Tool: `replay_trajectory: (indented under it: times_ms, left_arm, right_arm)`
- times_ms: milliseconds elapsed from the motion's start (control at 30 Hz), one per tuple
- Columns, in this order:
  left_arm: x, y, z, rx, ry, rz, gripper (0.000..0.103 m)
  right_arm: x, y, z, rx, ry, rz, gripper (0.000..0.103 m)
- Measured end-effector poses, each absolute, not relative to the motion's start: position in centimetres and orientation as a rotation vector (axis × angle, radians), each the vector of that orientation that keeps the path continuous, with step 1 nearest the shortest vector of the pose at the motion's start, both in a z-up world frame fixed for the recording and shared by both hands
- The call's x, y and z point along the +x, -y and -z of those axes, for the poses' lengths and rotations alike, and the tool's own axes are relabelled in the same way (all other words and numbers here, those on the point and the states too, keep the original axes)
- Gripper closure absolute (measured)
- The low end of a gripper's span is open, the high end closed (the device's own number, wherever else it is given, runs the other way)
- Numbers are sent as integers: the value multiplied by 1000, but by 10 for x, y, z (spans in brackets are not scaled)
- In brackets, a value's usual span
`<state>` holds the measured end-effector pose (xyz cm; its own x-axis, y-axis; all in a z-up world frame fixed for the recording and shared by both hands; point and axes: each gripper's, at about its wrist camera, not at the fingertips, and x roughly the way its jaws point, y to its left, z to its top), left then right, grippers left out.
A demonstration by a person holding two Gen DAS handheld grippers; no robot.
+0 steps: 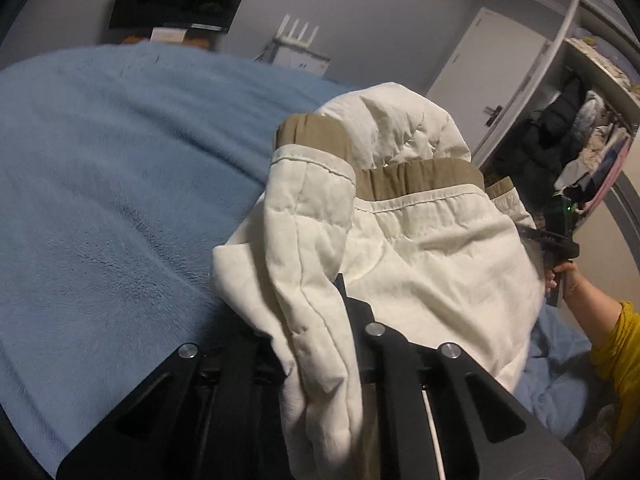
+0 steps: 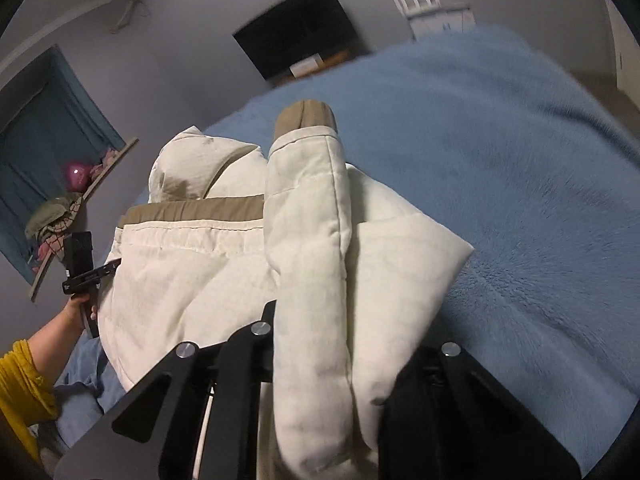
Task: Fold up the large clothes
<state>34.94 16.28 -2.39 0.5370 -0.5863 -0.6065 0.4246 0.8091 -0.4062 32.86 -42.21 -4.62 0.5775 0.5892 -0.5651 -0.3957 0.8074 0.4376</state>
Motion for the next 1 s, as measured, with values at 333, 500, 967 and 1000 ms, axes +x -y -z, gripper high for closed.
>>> replay_trajectory:
  times_ms: [333, 500, 967, 1000]
  left_arm:
    - [249, -158, -54, -215, -686, 684, 92]
    - [211, -157, -67, -210, -702, 739, 91]
    - [271, -140, 70, -208, -1048, 583, 82]
    - [271, -141, 74, -224, -1057, 584, 80]
  right_arm:
    - [213, 436, -24, 296, -644, -632, 92]
    - [177, 455, -31, 321, -716, -647, 92]
    - [266, 477, 120, 549, -1035, -444, 82]
    - [266, 480, 124, 563, -1037, -445, 81]
